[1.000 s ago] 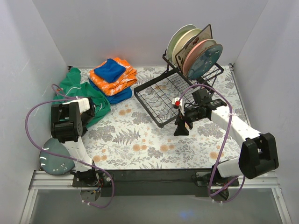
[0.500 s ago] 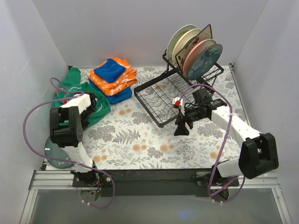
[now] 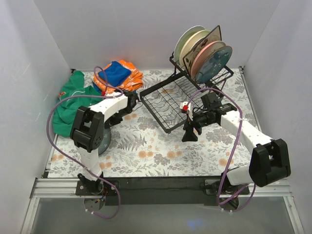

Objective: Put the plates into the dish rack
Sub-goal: Grab a plate with the left arm, then pass the plate from the left arm to the right

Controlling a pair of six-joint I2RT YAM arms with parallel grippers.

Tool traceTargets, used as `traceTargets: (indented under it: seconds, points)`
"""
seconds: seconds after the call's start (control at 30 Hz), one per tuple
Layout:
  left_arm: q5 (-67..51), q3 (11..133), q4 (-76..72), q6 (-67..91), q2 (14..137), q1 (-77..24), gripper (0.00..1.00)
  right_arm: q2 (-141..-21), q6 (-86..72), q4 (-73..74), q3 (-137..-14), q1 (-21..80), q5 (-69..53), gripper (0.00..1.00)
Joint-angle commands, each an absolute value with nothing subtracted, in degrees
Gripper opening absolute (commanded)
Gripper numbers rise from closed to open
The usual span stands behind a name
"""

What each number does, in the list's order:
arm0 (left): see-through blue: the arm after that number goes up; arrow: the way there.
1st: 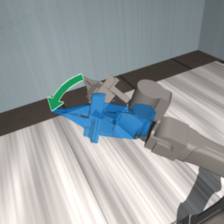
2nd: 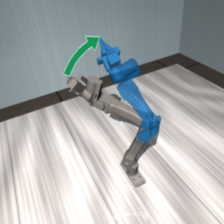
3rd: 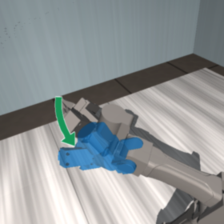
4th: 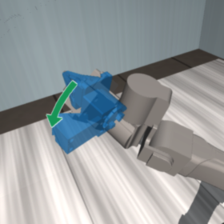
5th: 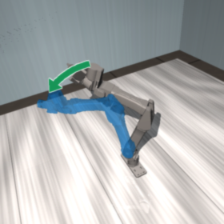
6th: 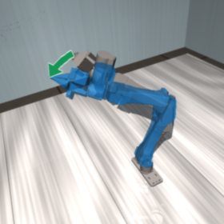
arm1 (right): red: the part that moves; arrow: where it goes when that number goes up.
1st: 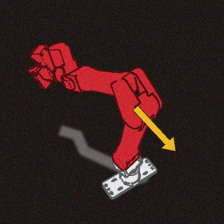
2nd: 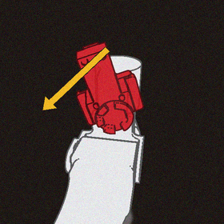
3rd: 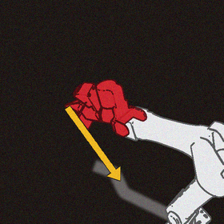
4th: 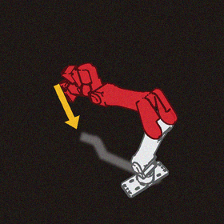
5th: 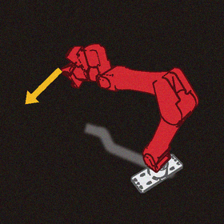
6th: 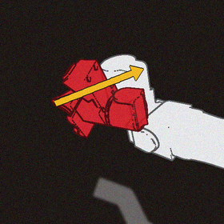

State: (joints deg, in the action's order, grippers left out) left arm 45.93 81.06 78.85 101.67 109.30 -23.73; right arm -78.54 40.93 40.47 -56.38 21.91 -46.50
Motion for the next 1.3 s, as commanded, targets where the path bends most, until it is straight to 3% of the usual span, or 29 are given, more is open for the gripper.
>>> traceTargets:
  seconds: [0.0,0.83,1.27]
  points:
    - [44.12,82.88,79.63,107.58,108.89,-28.72,0.0,-77.96,41.92,40.17,-56.07,21.62,-46.76,0.8]
    - [35.51,90.08,75.14,110.48,116.89,-45.96,0.0,-70.14,47.37,40.34,-54.49,16.7,-47.46,0.82]
    - [37.52,91.41,76.03,110.13,119.89,-55.71,0.0,-66.62,47.46,40.34,-54.58,0.64,-49.39,0.83]
